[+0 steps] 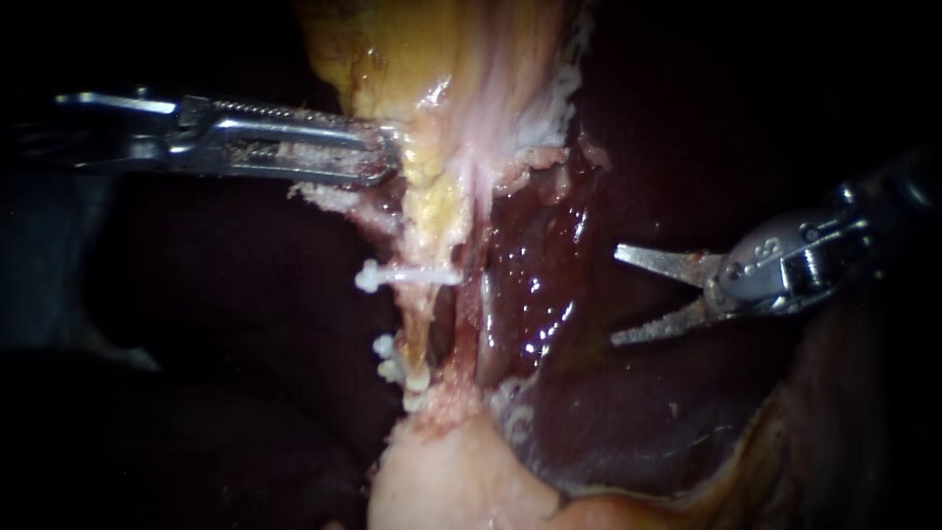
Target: Go to the cutting position left tube
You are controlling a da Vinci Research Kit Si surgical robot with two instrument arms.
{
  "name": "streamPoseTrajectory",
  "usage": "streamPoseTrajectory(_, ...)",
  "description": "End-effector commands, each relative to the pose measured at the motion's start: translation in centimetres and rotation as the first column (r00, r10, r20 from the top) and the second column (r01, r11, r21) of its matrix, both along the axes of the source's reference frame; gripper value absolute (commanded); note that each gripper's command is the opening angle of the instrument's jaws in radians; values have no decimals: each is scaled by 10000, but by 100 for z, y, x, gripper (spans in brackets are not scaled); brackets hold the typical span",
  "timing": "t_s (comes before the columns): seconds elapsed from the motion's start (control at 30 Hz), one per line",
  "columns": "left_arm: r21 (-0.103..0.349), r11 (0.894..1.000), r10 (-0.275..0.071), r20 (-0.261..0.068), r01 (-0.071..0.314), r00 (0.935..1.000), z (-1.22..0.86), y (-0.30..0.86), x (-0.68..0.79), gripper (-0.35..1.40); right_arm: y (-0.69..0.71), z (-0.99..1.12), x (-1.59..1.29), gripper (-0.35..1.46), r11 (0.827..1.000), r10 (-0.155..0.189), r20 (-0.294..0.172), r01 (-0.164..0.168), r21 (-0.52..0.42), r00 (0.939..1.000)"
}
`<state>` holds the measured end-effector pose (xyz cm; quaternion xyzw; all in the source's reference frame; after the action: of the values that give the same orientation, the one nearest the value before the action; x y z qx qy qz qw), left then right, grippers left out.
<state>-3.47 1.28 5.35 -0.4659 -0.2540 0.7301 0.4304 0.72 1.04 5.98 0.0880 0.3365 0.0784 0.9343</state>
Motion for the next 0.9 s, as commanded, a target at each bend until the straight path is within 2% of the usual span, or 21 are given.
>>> streamPoseTrajectory(0.03,5,10000,6,7,-6,10000,-1,1,1,-35,0,0,0,145,10000,4,0,-4,-4,10000)
streamPoseTrajectory(0.13,67,9999,78,73,-78,9999,-8,5,8,-35,0,0,0,145,10000,4,0,-4,-4,10000)
streamPoseTrajectory(0.27,119,9999,10,47,-10,10000,-26,16,27,-35,0,0,0,145,10000,-7,-16,7,17,10000)
streamPoseTrajectory(0.4,128,9995,-282,37,281,9996,-53,31,54,-35,0,-1,1,145,10000,-20,-33,20,41,10000)
streamPoseTrajectory(0.47,176,9989,-428,65,427,9991,-62,34,62,-35,1,-1,0,145,10000,-19,-33,19,46,10000)
streamPoseTrajectory(0.53,194,9988,-452,52,451,9990,-68,34,65,-35,1,-2,1,145,10000,-32,-51,32,71,10000)
streamPoseTrajectory(0.63,184,9987,-473,36,473,9989,-68,32,63,-35,0,-4,4,145,9994,-172,-241,179,295,9996)
streamPoseTrajectory(0.7,175,9987,-486,26,485,9988,-67,31,61,-35,-3,-7,11,145,9967,-232,-589,277,760,9980)
streamPoseTrajectory(0.73,172,9987,-489,23,488,9988,-67,31,61,-35,-6,-9,17,145,9931,-277,-946,381,1105,9951)
streamPoseTrajectory(0.83,171,9987,-489,22,489,9988,-66,31,61,-35,-15,-15,35,145,9882,-22,-1619,270,1510,9868)
streamPoseTrajectory(0.9,171,9987,-488,23,487,9988,-66,31,61,-35,-23,-21,52,145,9814,35,-1947,340,1889,9809)
